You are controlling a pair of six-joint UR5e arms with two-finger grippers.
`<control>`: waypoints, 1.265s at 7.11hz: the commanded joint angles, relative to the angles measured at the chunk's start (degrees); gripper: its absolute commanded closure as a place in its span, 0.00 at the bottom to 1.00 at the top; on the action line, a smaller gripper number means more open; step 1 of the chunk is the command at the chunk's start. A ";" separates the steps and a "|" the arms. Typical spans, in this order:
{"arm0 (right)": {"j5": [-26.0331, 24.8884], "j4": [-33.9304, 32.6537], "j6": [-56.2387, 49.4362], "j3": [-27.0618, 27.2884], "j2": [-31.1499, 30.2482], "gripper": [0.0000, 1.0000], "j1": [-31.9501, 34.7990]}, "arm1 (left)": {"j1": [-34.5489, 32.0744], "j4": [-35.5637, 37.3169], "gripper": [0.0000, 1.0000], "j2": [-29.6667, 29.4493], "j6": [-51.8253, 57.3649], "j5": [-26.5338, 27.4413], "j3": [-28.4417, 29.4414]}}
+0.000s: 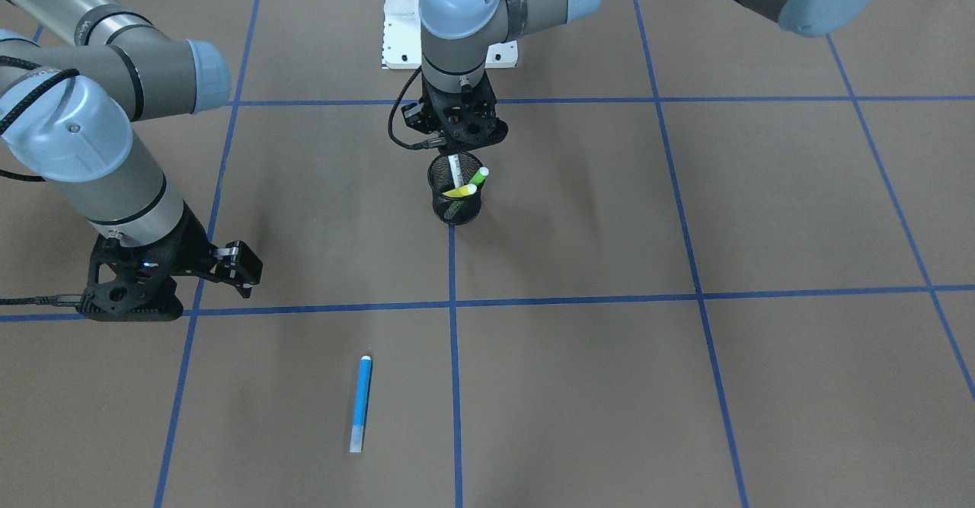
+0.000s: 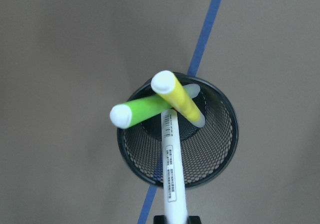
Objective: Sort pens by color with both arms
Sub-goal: 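Grasp the white red-capped marker with the left gripper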
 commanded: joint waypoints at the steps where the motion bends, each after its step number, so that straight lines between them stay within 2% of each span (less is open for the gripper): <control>1: 0.00 0.09 0.00 0.01 0.01 0.01 0.00 | 0.02 8.15 1.00 0.20 2.17 -0.15 -7.90; 3: 0.00 0.09 0.00 0.10 0.01 0.01 0.00 | -0.07 10.73 1.00 0.20 2.44 -0.16 -13.98; 5: 0.00 0.09 0.00 0.10 0.01 0.01 0.00 | -0.33 10.65 1.00 0.20 2.62 0.02 -16.55; 8: -0.09 0.09 0.00 0.10 0.01 0.01 0.00 | -4.26 9.86 1.00 0.37 12.25 1.25 -15.86; 9: -0.09 0.18 0.00 0.10 0.01 0.01 0.00 | -6.11 6.29 1.00 0.46 14.37 3.43 -14.81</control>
